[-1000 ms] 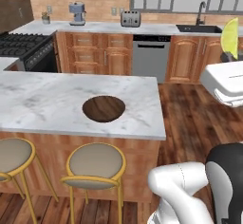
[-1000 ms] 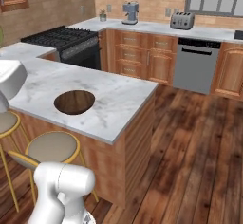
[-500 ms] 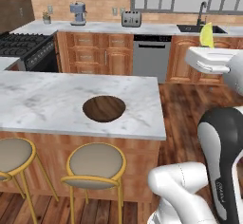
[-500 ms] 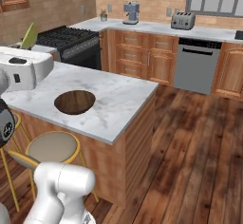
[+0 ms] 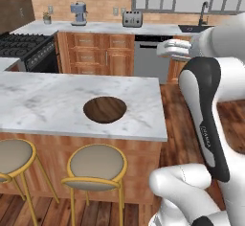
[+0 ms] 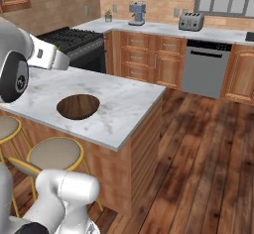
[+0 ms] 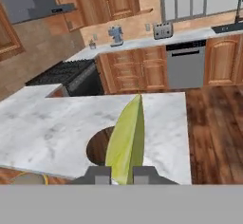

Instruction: There is a bowl on the dining counter. Grab a lemon wedge from the fridge and place it in the bowl. Then get the liquor bottle and glass cup from the cabinet and place them next to the bowl.

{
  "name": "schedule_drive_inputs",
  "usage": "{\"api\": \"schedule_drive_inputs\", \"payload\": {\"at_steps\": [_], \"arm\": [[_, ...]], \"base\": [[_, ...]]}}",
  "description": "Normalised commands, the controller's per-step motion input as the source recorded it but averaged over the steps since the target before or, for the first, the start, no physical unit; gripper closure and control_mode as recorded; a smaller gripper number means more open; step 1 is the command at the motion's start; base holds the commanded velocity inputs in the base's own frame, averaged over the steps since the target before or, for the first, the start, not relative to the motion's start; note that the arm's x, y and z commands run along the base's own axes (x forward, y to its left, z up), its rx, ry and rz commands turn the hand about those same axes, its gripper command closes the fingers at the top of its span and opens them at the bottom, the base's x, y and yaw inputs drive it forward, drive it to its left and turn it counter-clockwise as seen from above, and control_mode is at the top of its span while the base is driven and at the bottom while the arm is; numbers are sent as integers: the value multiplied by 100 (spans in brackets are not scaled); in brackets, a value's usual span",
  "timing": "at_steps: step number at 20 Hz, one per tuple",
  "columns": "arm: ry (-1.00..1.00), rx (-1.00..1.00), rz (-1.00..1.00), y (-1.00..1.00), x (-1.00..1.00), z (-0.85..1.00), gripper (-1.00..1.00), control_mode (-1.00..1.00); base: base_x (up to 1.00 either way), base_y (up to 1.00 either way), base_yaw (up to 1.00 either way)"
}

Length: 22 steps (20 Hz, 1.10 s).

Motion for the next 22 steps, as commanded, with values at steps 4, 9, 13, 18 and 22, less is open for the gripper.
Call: {"api": "schedule_drive_inputs", "payload": {"at_steps": [4,9,13,18,22], "arm": [[38,0,6,40,45,-55,100,-100],[34,-2,9,37,28,-62,100,-100],[21,-12,7,22,8,-49,100,-100],[2,-14,2,4,11,-26,100,-100],[0,-5,1,0,5,-27,100,-100]], "base": [[0,0,0],[0,0,0],[0,0,0],[0,0,0],[0,0,0]]}}
